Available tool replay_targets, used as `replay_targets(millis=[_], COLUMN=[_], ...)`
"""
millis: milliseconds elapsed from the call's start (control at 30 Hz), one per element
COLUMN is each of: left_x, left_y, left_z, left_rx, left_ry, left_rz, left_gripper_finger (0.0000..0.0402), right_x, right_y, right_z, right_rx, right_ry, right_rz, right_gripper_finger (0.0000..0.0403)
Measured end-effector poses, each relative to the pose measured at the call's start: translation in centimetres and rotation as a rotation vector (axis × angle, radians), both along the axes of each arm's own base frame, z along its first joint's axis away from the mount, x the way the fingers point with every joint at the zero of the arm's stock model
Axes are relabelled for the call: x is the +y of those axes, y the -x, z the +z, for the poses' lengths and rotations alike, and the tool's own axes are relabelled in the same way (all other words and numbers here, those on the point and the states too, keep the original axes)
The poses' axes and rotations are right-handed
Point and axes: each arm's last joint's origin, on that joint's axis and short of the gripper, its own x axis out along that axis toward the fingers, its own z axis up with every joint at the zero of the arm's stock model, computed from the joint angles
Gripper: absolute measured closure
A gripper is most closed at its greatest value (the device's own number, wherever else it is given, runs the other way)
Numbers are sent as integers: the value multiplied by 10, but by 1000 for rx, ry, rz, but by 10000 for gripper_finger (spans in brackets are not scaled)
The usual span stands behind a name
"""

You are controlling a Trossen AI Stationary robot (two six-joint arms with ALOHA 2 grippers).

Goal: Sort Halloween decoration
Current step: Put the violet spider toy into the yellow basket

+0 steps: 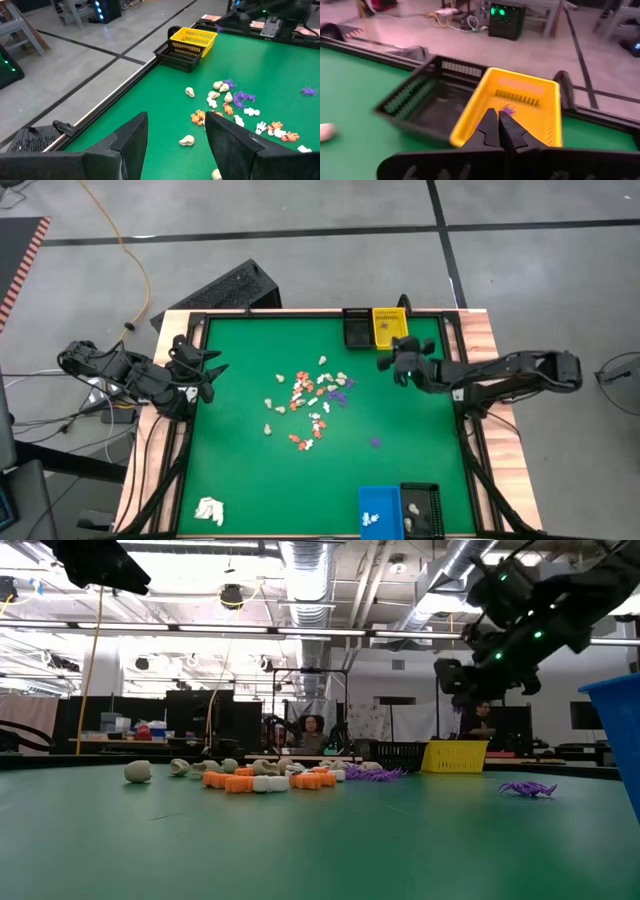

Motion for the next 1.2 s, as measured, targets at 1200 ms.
replay_targets(millis=[1200], left_x=[-1], left_y=[0], left_z=[-1], left_rx=[7], left_ry=[14], left_rz=[-23], left_gripper_finger=[213], right_x=[25], right_y=[-30], right_z=[-34], right_rx=[106], right_ry=[-141], right_rz=[420], right_gripper_finger=[261])
